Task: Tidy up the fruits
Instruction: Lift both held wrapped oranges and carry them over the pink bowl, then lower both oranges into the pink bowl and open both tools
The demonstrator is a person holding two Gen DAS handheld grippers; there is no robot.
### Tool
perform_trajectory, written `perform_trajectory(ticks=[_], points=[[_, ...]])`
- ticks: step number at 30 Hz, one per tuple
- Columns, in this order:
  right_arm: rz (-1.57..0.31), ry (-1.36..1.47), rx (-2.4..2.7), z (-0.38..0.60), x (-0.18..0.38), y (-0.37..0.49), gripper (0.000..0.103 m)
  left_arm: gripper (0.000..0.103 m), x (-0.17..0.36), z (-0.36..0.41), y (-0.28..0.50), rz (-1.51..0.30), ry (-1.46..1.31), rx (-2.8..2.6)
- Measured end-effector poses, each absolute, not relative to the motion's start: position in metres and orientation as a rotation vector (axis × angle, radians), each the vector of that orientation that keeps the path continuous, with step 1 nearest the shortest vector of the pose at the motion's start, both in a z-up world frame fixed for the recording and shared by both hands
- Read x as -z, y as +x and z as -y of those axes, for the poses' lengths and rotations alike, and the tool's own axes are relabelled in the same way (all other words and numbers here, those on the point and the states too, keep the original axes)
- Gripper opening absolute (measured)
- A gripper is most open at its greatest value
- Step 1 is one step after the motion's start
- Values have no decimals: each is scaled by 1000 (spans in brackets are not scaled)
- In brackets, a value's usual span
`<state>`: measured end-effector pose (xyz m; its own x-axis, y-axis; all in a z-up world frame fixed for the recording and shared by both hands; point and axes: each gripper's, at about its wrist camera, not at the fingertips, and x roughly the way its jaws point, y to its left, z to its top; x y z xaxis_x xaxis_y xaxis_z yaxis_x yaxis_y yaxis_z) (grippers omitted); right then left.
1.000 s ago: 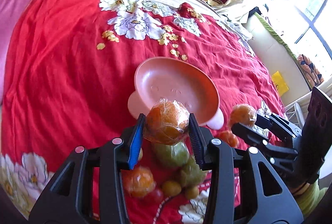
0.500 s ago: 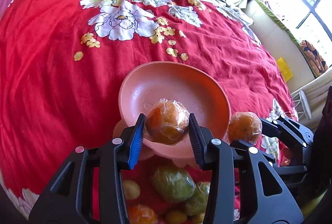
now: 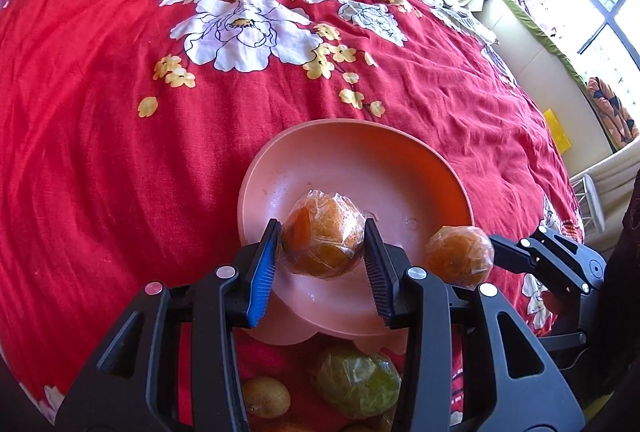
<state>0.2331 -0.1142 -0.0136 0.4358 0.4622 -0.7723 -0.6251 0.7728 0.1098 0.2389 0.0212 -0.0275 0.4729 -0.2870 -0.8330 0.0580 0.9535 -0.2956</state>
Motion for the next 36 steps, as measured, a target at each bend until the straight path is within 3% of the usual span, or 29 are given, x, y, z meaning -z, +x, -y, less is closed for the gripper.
perform_trajectory(ticks=[19,36], points=[[-918,-232,-677,105,24,237,44,33,28,-21,239,-1056,-230,212],[-884,-220,-654,115,9,227,62,35,19,-15,233,-1040,-220,218]])
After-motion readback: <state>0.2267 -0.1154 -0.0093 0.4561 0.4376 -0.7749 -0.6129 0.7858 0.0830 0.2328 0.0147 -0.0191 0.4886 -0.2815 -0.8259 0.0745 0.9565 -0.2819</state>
